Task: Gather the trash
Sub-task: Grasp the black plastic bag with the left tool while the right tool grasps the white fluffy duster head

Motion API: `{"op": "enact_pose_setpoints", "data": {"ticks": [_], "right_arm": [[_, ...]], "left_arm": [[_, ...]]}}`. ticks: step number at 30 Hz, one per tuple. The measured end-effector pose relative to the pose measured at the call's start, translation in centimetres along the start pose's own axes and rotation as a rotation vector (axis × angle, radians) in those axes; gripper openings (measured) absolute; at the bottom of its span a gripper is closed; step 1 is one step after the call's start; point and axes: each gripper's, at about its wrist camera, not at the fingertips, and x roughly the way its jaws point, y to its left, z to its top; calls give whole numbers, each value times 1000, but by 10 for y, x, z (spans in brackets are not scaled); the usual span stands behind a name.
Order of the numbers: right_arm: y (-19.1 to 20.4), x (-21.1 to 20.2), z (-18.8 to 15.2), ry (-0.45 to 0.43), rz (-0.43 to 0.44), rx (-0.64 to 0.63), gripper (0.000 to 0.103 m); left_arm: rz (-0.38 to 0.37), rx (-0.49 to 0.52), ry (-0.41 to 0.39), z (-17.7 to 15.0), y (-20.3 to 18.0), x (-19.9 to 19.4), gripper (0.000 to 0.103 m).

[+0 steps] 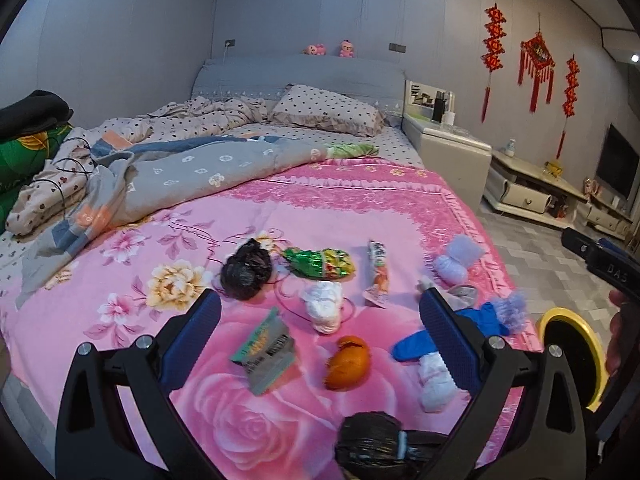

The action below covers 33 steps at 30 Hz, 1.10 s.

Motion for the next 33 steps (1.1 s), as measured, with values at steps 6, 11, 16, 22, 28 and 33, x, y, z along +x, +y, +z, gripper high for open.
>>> {"op": "enact_pose_setpoints", "data": {"ticks": [6,11,16,22,28,33], "right_arm": [[4,61,8,220,81,-30,95],[10,106,10,325,96,-45,95],[8,152,20,402,108,7,95],[13,198,22,476,93,27,95],[21,222,13,496,65,4,90],[27,231,8,503,46,-30,84]], "left_arm": [[44,7,92,21,48,34,95],[67,61,145,34,68,70,95],[57,56,200,42,80,113,95],[69,45,250,41,88,162,95],[133,48,272,37,95,201,95],[142,62,286,31,96,223,95]]}}
